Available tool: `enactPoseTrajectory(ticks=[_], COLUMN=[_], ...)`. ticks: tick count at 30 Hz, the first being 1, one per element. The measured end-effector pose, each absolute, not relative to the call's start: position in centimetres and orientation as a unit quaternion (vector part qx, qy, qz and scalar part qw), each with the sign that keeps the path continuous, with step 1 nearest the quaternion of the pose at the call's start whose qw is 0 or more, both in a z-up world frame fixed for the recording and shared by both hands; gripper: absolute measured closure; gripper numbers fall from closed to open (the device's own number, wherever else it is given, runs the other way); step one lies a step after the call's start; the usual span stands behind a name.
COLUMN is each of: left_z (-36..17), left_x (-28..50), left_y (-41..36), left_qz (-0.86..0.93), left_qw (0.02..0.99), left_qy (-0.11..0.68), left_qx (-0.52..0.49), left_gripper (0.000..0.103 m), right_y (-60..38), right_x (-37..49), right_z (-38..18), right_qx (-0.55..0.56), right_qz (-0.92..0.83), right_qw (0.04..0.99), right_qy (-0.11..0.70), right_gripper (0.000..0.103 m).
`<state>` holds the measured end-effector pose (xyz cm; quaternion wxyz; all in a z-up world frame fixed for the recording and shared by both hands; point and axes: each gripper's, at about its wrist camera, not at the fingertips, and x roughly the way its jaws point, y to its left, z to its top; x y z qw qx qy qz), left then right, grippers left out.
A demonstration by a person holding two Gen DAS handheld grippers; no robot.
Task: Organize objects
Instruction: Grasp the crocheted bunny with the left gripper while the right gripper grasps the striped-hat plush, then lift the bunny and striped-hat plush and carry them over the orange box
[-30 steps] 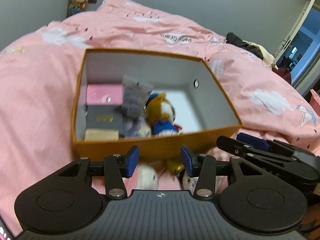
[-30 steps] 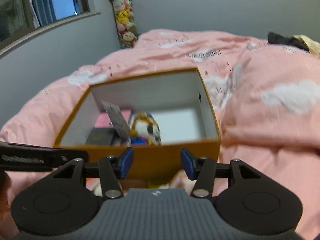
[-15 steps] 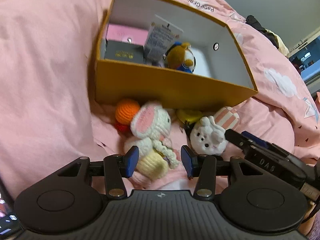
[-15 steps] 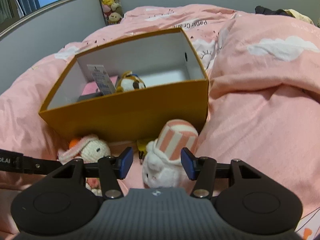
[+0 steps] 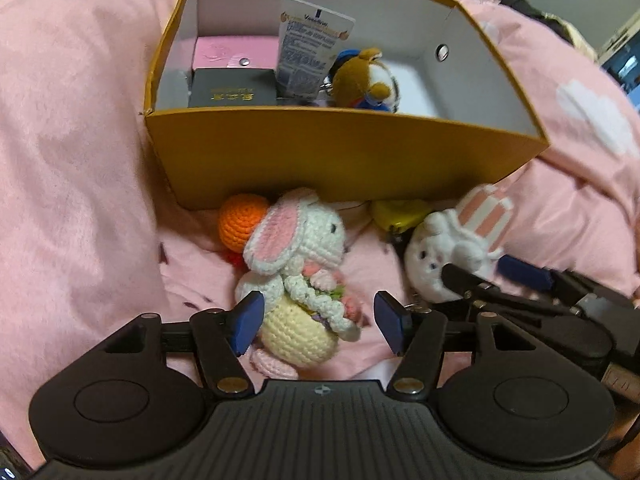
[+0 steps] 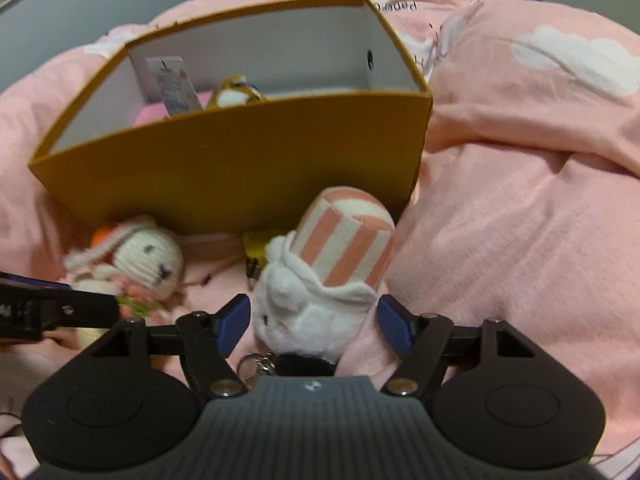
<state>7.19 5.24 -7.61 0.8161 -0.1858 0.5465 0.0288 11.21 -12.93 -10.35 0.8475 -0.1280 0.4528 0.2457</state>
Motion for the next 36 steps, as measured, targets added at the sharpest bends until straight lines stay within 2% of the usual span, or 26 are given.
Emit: enactPoseTrajectory(ticks=[6,8,17,21,26,30,36], left_z=[-8.4,-8.7,-9.8,-10.1,-10.0,-11.4,-11.2], left_x=[7.6,7.8,8.3,8.3,7.9,7.6,7.0], left_y=[5.6,5.6,5.3,4.7,4.1,2.5,3.4], left_qz=[0.045,0.047,0.036,0.032,0.022,0.019,0.033], left_qw=[0.810,0.809,0.805,0.806,0.808,0.799,0.806], left_qy=[0.559,0.563,0.575,0.577,0.579,0.600,0.588], left_qx=[-0.173,-0.164,-0.145,-0.128,-0.106,-0.041,-0.058], left_gripper=[0.031,0.025,0.013,0.011,0.012,0.014,0.033], right_y=[-11.9,-11.7,-10.8,-10.8,-11.1,-11.2,-12.7], right_x=[11.8,11.9,12.9,12.9,12.5,11.9,10.5], right_z=[-11.9,-12.1,-13.0,-13.0,-12.4,-11.5,-9.3], right_qx=[-0.158,-0.162,-0.170,-0.168,-0.160,-0.150,-0.123], right_qz=[0.246,0.247,0.249,0.249,0.252,0.259,0.273], right_qw=[0.841,0.841,0.838,0.839,0.844,0.848,0.855], right_qy=[0.455,0.454,0.456,0.454,0.445,0.438,0.423], right_gripper=[0.026,0.026,0.026,0.028,0.032,0.033,0.034])
